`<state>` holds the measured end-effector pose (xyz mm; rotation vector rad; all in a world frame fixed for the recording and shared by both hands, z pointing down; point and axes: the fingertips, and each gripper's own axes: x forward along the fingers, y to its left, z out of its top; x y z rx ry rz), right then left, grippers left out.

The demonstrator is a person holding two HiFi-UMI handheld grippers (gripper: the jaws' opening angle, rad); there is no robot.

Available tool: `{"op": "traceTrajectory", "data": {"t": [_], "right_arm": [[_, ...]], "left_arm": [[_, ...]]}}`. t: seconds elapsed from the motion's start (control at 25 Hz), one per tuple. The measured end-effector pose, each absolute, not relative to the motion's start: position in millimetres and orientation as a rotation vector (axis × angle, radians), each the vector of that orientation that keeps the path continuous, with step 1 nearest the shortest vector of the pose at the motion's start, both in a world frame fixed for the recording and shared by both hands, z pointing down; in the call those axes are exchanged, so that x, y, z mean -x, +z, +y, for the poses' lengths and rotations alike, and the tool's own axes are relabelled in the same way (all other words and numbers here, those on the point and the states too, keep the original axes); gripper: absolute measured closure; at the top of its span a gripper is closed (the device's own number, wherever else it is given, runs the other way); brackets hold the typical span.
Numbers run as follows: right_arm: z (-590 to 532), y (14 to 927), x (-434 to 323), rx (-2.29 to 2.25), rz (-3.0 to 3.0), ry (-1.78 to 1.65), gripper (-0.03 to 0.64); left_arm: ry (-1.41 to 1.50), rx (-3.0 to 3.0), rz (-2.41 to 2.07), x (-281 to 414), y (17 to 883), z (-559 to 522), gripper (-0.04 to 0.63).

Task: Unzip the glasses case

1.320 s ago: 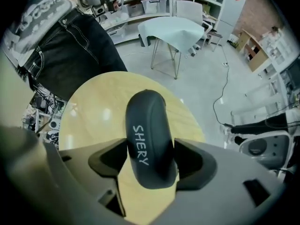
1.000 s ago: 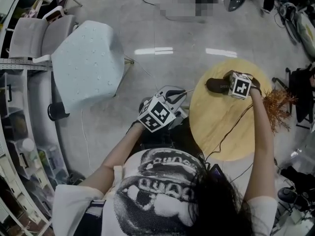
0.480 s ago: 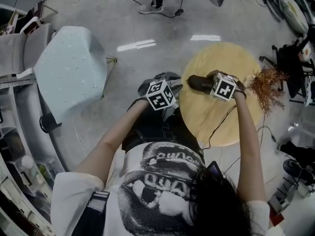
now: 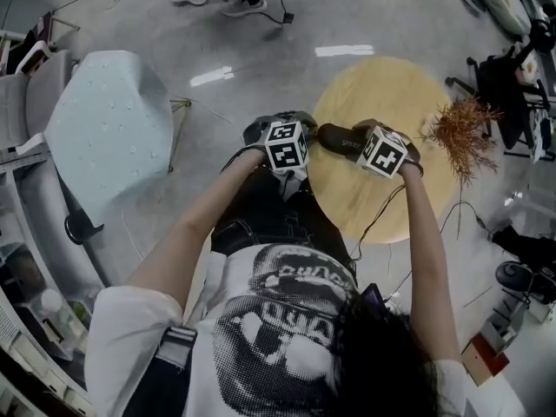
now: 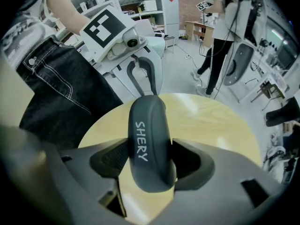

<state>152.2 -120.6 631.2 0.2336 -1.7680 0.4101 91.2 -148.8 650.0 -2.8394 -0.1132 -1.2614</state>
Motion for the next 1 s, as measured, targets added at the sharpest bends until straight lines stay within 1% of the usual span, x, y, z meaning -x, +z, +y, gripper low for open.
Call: {"op": "traceTrajectory", "data": {"t": [0.16,0.2,0.72,1.0], "right_arm": [[-119.3,630.7,-154.5,-0.261,-1.782,0.432,0.321],[-119.4,630.7,-154.8,-0.268,-1.782,0.438,0.321],[-115.1,632.9,-154.9,-0.435,-1.778,0.588,0.321],[-102.6,633.3,-141.1,-0.769,-1.722,0.838,0.322]], "left_arm": [[-1.243,2.847,-0.201,-94.2,649.0,-142.7,0.558],[-1.243,2.844,-0.206,-94.4,648.8,-142.1,0.563],[-1.25,2.901,-0.151,-93.3,643.7,-112.7,0.568],[-1.249,3.001,0.011,-91.1,642.6,-106.1,0.568]]}}
